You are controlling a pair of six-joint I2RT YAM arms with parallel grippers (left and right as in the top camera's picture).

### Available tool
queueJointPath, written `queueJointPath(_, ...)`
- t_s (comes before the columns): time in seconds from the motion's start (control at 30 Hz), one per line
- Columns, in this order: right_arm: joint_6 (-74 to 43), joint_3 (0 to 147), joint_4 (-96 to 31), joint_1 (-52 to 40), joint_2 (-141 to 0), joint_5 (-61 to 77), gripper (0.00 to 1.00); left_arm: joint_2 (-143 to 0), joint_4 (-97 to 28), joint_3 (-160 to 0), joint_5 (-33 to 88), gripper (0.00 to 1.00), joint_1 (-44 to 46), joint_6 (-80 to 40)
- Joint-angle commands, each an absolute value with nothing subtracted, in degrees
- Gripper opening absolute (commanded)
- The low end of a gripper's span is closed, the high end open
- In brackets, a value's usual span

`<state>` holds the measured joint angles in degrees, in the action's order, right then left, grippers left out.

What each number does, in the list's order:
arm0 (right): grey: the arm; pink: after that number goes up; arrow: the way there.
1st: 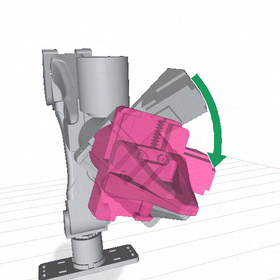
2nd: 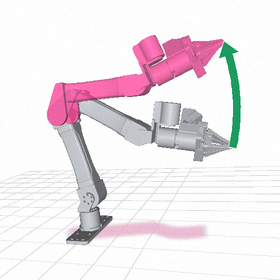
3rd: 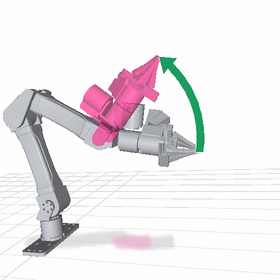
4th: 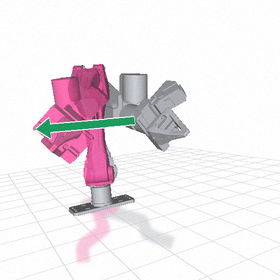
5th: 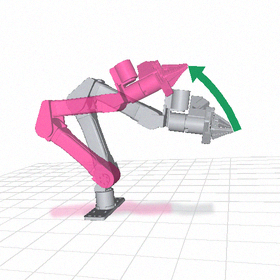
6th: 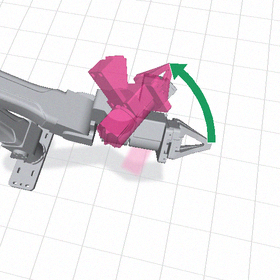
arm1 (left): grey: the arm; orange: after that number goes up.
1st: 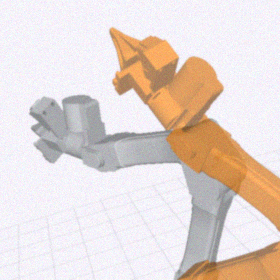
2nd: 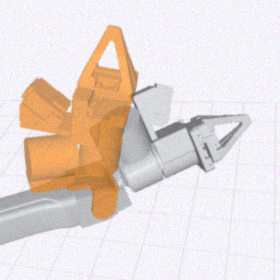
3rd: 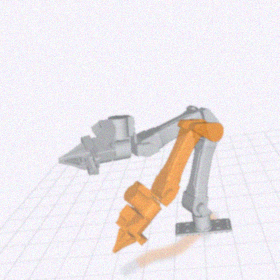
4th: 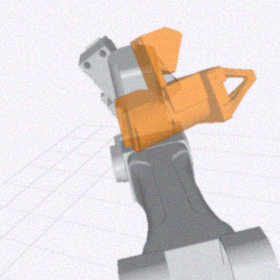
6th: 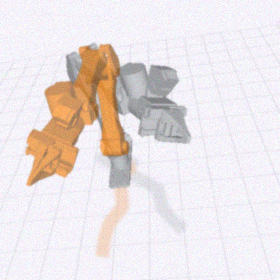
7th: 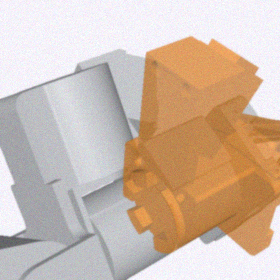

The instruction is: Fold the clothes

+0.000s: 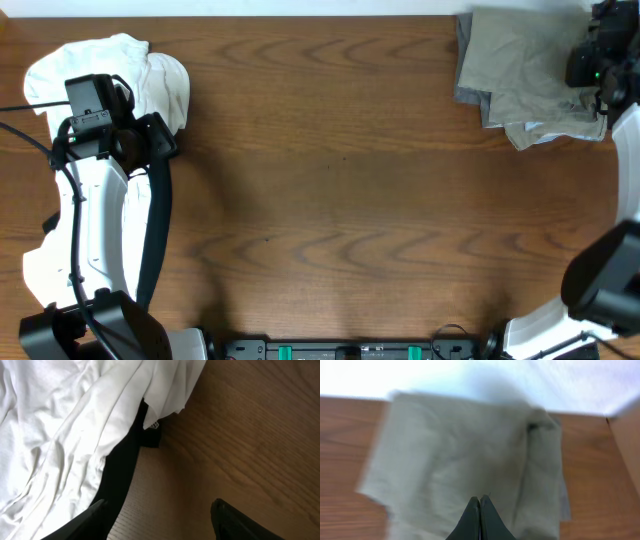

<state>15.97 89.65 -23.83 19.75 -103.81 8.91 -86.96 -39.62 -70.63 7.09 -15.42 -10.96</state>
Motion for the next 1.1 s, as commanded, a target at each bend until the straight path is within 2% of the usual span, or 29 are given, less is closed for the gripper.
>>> queueJointPath(0.0,17.9,90.0,-22.9,21.4,-108.9,2.8,0.01,-87.3,-39.6,-70.2,6.8,0.66,-15.3,-11.7)
queueJointPath(0.33,17.8,90.0,-16.5,24.4,-123.8,4.8,0.01,-87.3,-40.0,-70.2,6.8,0.66,-15.3,-11.7)
queueJointPath(0.47,16.8,90.0,-16.0,24.4,-125.3,6.3,0.01,-87.3,-40.0,-70.2,6.8,0.66,-15.3,-11.7)
queueJointPath(0.9,16.1,90.4,-13.5,24.1,-107.4,13.5,0.02,-87.3,-40.0,-70.2,6.8,0.66,-15.3,-11.7)
queueJointPath(1.0,16.1,90.4,-10.8,23.6,-106.4,13.6,0.06,-87.3,-40.0,-70.2,6.8,0.66,-15.3,-11.7)
queueJointPath(1.07,16.2,90.4,-8.5,23.2,-107.1,13.5,0.21,-87.3,-40.0,-70.2,6.8,0.66,-15.3,-11.7)
